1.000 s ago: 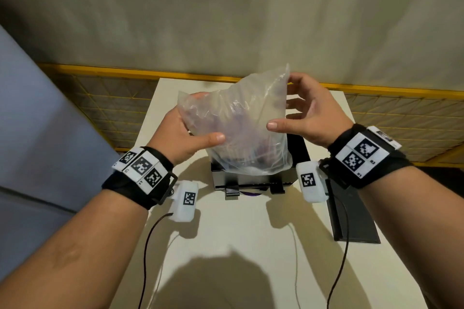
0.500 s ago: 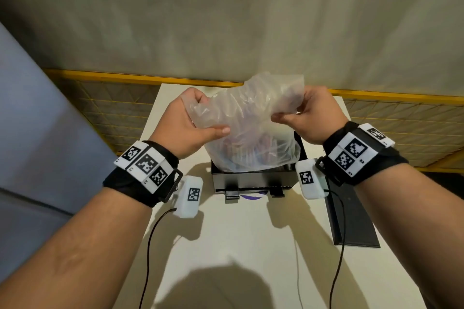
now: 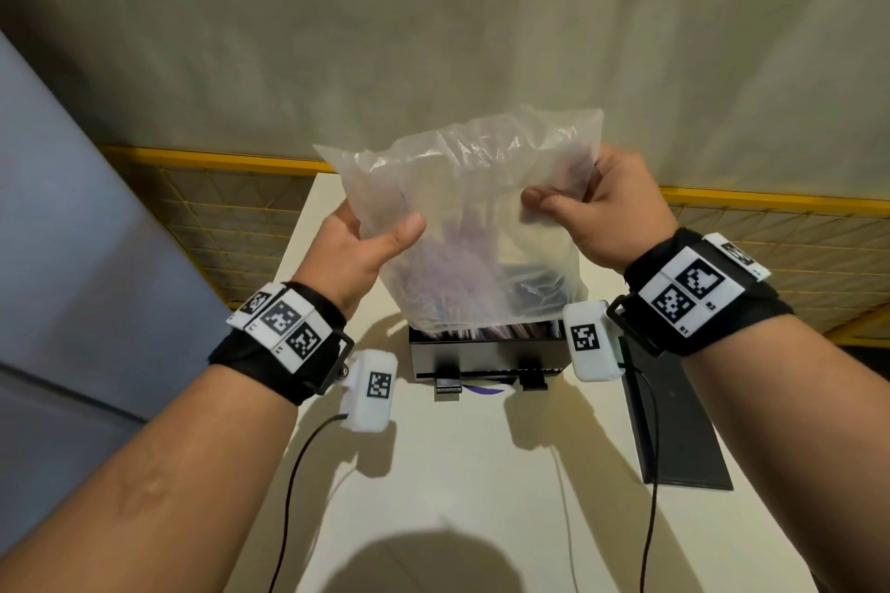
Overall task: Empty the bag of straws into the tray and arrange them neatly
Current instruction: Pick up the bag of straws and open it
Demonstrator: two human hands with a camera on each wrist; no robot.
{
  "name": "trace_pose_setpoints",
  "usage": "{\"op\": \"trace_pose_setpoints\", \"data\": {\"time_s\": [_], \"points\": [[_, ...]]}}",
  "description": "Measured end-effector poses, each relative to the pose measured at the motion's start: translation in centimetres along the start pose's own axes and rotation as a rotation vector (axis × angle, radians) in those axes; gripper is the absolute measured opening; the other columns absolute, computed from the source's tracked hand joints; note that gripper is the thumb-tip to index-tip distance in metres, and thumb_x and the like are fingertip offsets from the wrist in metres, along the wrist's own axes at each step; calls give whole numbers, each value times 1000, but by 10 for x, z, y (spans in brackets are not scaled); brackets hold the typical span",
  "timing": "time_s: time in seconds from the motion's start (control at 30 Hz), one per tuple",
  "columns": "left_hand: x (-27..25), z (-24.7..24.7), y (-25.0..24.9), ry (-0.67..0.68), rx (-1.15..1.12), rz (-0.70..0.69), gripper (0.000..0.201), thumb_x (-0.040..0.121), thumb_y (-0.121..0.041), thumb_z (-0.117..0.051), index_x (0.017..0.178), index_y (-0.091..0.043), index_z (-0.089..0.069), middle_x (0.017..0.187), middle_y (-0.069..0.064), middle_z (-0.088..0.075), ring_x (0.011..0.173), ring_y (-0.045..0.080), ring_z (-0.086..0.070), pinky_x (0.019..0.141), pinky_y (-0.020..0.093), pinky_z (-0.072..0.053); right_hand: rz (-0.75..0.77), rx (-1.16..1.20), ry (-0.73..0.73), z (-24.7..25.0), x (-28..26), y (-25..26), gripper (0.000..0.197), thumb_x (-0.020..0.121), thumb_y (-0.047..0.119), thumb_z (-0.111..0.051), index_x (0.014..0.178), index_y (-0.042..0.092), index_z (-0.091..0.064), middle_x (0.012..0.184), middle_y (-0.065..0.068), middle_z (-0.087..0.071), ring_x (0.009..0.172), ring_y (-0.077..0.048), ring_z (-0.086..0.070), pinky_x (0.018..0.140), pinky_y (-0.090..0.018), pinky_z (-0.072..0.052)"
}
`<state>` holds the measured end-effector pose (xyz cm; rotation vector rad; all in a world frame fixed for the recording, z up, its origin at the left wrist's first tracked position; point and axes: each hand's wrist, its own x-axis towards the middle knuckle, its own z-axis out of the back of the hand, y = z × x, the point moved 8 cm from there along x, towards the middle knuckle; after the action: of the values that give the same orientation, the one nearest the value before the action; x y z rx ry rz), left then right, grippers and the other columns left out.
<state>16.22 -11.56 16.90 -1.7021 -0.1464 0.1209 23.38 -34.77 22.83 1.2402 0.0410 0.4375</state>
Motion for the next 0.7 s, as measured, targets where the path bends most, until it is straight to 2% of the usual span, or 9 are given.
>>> {"op": "trace_pose_setpoints", "data": {"time_s": [0.07,0.13,0.2,0.3,0.37,0.47,0.53,0.6,0.7], "points": [[-4,-1,11,-33,-55,65,43,84,-16,-78,124,-11,-64,116,6,-74,111,22,-69,104,48,-50,-28,78,-11,-1,0,-6,36,80,-1,-80,112,-4,-62,91,-3,-78,83,-15,-76,74,-26,-60],[-4,-1,10,-42,-49,52,32,87,-13,-73,119,-13,-65,108,1,-76,105,18,-71,101,44,-52,-28,66,34,-5,0,-11,50,74,6,-86,116,-2,-60,97,-4,-75,86,-10,-75,74,-23,-58],[0,-5,9,17,-43,29,56,78,-28,-83,126,-11,-62,117,7,-73,111,24,-69,100,45,-53,-65,25,132,-16,0,-18,59,68,18,-92,119,6,-64,101,1,-75,91,-4,-72,77,-20,-55],[5,-9,23,42,-96,109,107,52,-55,-93,141,-13,-52,131,12,-67,122,32,-63,103,52,-49,-155,52,259,-40,2,-42,75,58,25,-94,125,16,-63,117,1,-73,112,-12,-68,97,-32,-52],[9,-12,44,52,-158,225,115,42,-60,-95,141,-17,-54,130,12,-68,123,34,-62,105,57,-45,-257,126,349,-63,4,-63,78,57,21,-95,127,19,-62,120,0,-72,115,-18,-67,94,-35,-54],[13,-15,67,15,-142,293,104,48,-63,-93,138,-24,-58,132,6,-67,127,29,-59,112,58,-38,-373,40,433,-97,0,-84,70,60,38,-95,122,30,-65,114,7,-74,110,-17,-67,96,-36,-53],[15,-19,70,-3,-159,329,97,54,-66,-90,135,-19,-62,130,8,-68,123,29,-62,112,54,-40,-336,-106,434,-112,2,-80,59,70,57,-83,121,35,-65,112,12,-72,107,-10,-66,103,-37,-47],[14,-27,64,-10,-234,342,77,69,-63,-81,128,-15,-68,124,11,-71,118,30,-66,108,51,-45,-258,-119,363,-118,7,-67,60,75,68,-73,124,35,-64,115,9,-72,108,-13,-67,102,-42,-50],[18,-30,60,-20,-311,286,67,78,-60,-74,130,-18,-67,129,9,-69,124,29,-63,111,50,-42,-27,1,316,-116,9,-37,42,97,35,-64,135,19,-58,123,3,-68,118,-10,-63,104,-33,-49]]}}
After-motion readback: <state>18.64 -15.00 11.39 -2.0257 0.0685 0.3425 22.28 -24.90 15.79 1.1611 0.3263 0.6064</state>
